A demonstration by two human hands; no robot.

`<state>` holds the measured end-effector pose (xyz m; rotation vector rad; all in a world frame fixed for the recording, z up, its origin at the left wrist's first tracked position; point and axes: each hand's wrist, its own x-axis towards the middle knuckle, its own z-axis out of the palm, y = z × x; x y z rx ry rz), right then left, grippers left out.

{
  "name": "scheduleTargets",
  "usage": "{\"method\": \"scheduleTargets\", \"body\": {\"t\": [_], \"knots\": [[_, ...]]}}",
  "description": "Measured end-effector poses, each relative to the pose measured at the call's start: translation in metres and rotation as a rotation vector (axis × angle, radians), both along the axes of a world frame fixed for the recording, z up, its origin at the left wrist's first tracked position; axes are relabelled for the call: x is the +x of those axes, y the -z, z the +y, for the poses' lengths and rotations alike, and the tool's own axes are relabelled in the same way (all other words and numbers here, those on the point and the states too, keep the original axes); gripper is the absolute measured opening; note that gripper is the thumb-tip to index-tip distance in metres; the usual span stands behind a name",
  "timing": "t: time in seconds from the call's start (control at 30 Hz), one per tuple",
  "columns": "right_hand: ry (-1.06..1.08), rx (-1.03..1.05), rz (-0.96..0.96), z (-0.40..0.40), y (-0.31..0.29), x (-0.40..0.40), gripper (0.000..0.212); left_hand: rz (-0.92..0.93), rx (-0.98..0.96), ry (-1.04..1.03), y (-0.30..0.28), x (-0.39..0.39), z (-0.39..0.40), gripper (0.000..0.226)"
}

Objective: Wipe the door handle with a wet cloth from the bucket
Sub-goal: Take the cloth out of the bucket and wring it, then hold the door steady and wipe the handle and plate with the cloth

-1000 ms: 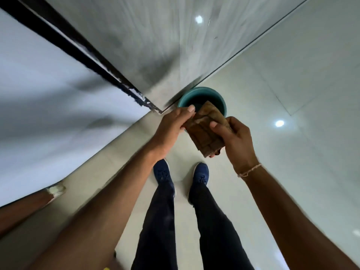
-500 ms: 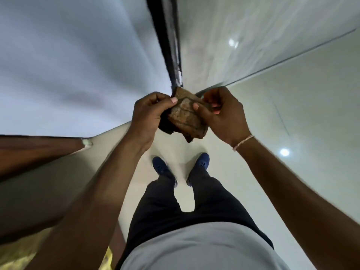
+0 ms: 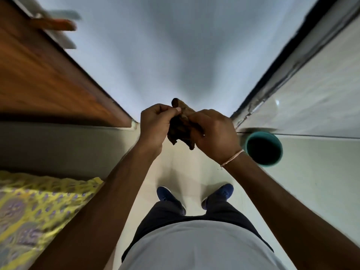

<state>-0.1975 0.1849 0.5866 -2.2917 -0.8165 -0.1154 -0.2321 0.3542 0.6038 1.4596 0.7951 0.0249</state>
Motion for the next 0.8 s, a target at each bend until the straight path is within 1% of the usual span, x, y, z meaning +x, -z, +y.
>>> {"method": "scheduleTargets", "body": {"t": [0.07,0.13,0.2,0.23,0.27,0.3,0.4,0.43,0.5,0.6,0.67,0.73,0.8], "knots": [[-0.021,0.006,-0.056,0.037,0.002,-0.01,0.028,0.008,-0.032,-0.087,-0.001,-0.017,0.036,0.03],[-0.034,0.047,-0.043,0.077,0.003,-0.024,0.025,0.007,-0.077,-0.164,-0.001,-0.036,0.072,0.025],[-0.062,0.102,0.077,0.112,0.004,-0.038,0.022,-0.009,-0.109,-0.214,-0.001,-0.051,0.101,0.018],[-0.085,0.133,0.153,0.128,0.003,-0.042,0.025,-0.02,-0.123,-0.239,-0.002,-0.057,0.116,0.014],[-0.109,0.151,0.227,0.142,0.001,-0.046,0.032,-0.033,-0.141,-0.264,-0.003,-0.062,0.129,0.011],[-0.136,0.153,0.286,0.156,-0.002,-0.049,0.04,-0.05,-0.168,-0.288,-0.004,-0.065,0.143,0.016],[-0.187,0.15,0.377,0.191,-0.01,-0.051,0.064,-0.075,-0.239,-0.336,-0.017,-0.067,0.177,0.034],[-0.184,0.154,0.42,0.202,-0.013,-0.05,0.07,-0.077,-0.256,-0.342,-0.023,-0.066,0.186,0.039],[-0.154,0.174,0.536,0.226,-0.018,-0.043,0.075,-0.064,-0.264,-0.316,-0.036,-0.06,0.203,0.048],[-0.077,0.265,0.765,0.259,-0.019,-0.021,0.069,-0.01,-0.222,-0.213,-0.051,-0.047,0.233,0.068],[-0.029,0.405,0.945,0.282,-0.017,-0.004,0.053,0.022,-0.151,-0.165,-0.057,-0.035,0.257,0.077],[0.018,0.483,1.09,0.302,-0.016,0.011,0.035,0.024,-0.046,-0.129,-0.058,-0.024,0.278,0.077],[0.07,0.501,1.137,0.324,-0.009,0.029,0.03,-0.009,0.068,-0.128,-0.05,-0.012,0.3,0.069]]}}
